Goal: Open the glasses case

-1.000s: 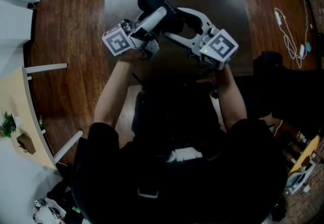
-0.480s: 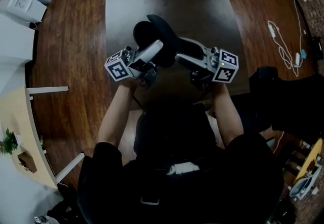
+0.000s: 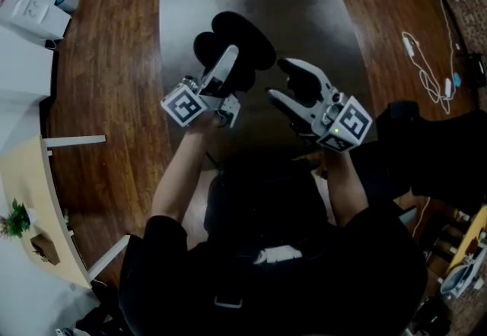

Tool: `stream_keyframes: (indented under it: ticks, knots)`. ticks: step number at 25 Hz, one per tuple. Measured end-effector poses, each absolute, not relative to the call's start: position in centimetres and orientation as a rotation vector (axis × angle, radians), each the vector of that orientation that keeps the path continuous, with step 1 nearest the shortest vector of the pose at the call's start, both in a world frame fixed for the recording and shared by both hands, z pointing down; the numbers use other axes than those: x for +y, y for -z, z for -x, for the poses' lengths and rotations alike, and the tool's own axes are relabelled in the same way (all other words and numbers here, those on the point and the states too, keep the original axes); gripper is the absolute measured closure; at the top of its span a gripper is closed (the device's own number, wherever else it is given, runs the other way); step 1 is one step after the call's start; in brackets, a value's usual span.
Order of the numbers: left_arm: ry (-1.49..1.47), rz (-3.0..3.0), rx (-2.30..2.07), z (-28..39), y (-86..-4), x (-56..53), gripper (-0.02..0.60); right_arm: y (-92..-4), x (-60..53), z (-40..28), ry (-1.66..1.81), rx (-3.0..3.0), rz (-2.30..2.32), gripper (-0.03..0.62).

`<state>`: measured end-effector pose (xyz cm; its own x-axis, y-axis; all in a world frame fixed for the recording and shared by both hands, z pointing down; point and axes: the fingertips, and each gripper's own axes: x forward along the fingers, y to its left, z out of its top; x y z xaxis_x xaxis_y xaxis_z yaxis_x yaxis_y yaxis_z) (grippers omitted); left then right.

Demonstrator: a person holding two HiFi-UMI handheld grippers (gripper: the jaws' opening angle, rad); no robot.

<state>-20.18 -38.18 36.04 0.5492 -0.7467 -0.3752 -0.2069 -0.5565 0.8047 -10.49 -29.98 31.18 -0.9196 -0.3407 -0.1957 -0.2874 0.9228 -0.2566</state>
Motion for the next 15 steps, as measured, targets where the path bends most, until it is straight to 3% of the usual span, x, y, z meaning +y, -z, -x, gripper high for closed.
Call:
stream_keyframes:
  ticks: [2,5,8,11,15]
  knots:
    - [0.961,-2.068,-0.716,19.8,-35.7,-37.8,0.376,-33.0,-29.4,13.2,0.254,2.992,0.469,0.364]
    - [0.981,-2.107,-0.552,18.5,-34.3,-36.6,0.378,-37.3,-33.0,13.8,0.061,3.189,0.83,0.365]
    - [1.025,-2.168,-0.415,17.6,-32.5,-35.0,0.421,-38.3,-33.3,14.4,0.135,3.244,0.821,0.362]
    - [1.032,-2.233,-0.391,17.1,-31.5,-34.5,0.419,-38.1,-33.1,14.6,0.1,3.229,0.835,0.364]
    - [0.995,-2.231,-0.402,16.7,-32.3,-34.6,0.414,-38.0,-32.8,14.4,0.095,3.27,0.833,0.43]
